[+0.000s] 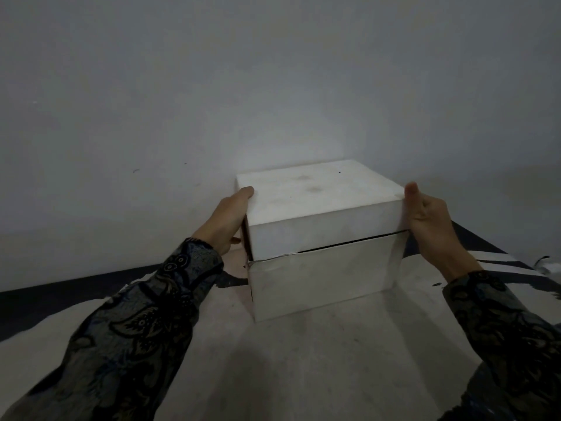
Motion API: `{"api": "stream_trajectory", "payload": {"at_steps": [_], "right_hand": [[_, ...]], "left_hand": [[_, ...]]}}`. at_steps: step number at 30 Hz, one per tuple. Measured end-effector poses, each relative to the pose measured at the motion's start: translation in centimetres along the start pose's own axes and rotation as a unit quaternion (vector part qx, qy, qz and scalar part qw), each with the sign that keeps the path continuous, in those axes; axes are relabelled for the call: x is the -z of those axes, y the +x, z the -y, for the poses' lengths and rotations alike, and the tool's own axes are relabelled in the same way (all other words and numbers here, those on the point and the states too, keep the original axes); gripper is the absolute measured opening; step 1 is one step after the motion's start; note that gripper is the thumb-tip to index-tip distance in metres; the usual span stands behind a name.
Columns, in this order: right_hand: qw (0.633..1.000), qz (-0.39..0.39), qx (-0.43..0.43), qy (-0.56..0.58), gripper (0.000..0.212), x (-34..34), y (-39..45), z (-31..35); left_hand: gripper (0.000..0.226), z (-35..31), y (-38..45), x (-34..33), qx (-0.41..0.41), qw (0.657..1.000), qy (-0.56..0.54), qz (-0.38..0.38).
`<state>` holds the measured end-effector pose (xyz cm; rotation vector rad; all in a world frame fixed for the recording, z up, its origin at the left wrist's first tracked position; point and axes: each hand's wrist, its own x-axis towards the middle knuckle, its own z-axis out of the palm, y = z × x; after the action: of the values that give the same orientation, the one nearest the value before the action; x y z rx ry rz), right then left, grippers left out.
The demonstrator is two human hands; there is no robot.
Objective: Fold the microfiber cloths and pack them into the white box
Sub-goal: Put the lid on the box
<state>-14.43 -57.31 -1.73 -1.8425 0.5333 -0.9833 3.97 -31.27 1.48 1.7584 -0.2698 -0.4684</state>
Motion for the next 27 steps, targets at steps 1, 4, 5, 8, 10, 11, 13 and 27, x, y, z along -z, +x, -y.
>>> {"api": "stream_trajectory", "payload": {"at_steps": [1,4,5,8,10,11,13,27], "right_hand": [[1.0,-0.006,-0.003,0.007,0.085,-0.1,0.1,0.0],[0.999,-0.017,-0.013,0.027,0.091,-0.6,-0.2,0.3],[0.999,-0.015,-0.026,0.035,0.098,-0.9,-0.4,0.4],[0.997,-0.023,-0.056,0.046,0.087,-1.3,-1.0,0.6],[0.996,-0.037,-0.066,0.046,0.079,-1.6,-1.0,0.8],[0.995,-0.044,-0.071,0.046,0.078,-1.7,-1.0,0.9],[0.994,-0.051,-0.08,0.051,0.074,-1.9,-1.1,1.2],[0.989,-0.091,-0.1,0.06,0.034,-2.6,-0.6,1.0]], "left_hand": [[0.054,0.1,-0.1,-0.2,0.003,1.0,0.01,-0.007],[0.049,0.7,-0.3,-0.2,-0.001,1.0,0.019,-0.01],[0.046,0.8,-0.3,-0.2,-0.004,1.0,0.013,-0.008],[0.039,1.0,-0.2,0.0,-0.004,1.0,-0.008,-0.018],[0.039,1.1,-0.2,-0.1,-0.004,1.0,-0.015,-0.027],[0.039,1.1,-0.2,-0.2,-0.006,0.999,-0.015,-0.03],[0.036,1.0,-0.3,-0.2,-0.011,0.999,-0.015,-0.038],[0.024,0.4,-0.3,-0.7,-0.022,0.997,-0.039,-0.055]]}}
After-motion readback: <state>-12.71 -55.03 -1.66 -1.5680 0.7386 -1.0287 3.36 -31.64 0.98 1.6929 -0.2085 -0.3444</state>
